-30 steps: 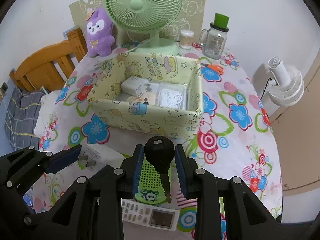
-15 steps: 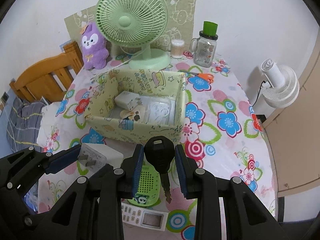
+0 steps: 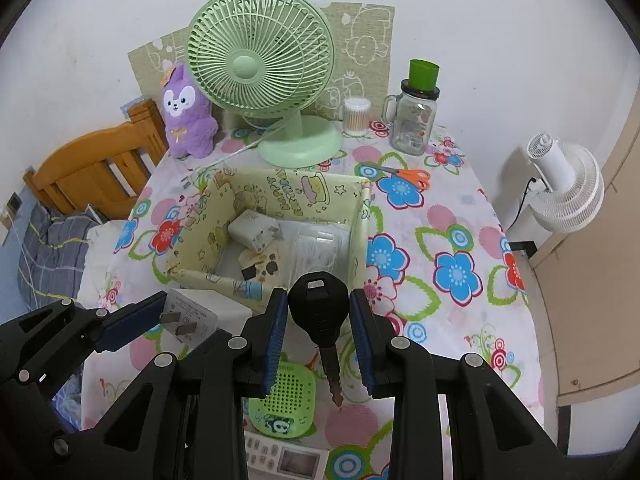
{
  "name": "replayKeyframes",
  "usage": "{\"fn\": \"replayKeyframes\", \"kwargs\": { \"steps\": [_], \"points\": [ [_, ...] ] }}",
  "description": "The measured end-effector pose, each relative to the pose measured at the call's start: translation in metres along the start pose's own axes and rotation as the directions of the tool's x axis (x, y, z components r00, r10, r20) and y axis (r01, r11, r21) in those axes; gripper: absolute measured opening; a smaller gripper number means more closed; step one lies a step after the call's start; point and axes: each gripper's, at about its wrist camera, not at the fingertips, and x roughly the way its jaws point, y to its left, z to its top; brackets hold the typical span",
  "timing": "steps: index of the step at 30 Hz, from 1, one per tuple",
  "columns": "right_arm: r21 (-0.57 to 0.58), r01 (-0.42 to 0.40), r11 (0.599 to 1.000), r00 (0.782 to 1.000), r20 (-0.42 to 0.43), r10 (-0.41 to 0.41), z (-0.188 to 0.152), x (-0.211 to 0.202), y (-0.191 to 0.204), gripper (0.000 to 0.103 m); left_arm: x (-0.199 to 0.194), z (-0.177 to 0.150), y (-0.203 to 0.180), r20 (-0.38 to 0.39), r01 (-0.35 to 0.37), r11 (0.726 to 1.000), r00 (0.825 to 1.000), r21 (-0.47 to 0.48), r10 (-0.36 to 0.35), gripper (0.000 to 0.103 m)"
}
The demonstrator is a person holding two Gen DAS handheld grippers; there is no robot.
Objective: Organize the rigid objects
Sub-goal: 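Lift the adapter with the left tool while the right tool lifts the key toward the box, then lower the adapter into the box with the left tool while the right tool lowers the key in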
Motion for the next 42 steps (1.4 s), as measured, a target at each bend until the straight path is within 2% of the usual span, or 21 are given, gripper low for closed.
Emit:
{"fn": "replayKeyframes", "kwargs": {
  "steps": [25, 30, 42],
  "points": [
    [-0.037, -0.053, 0.998, 0.998, -0.046, 0.052, 0.049, 0.066, 0.001, 0.034, 0.056, 0.039, 0.028, -0.038, -0.045, 0.996, 0.998, -0.073, 0.042, 0.04],
    [-0.035, -0.054, 0.998, 0.996, -0.07, 0.052, 0.055, 0.083, 0.001, 0.035, 0.073, 0.045, 0.035, -0.066, -0.089, 0.993, 0.994, -0.077, 0.084, 0.04],
    [-0.05, -0.065, 0.997, 0.991, -0.119, 0.058, 0.061, 0.117, 0.005, 0.035, 0.102, 0.049, 0.046, -0.117, -0.1, 0.991, 0.989, -0.085, 0.09, 0.04]
  ]
}}
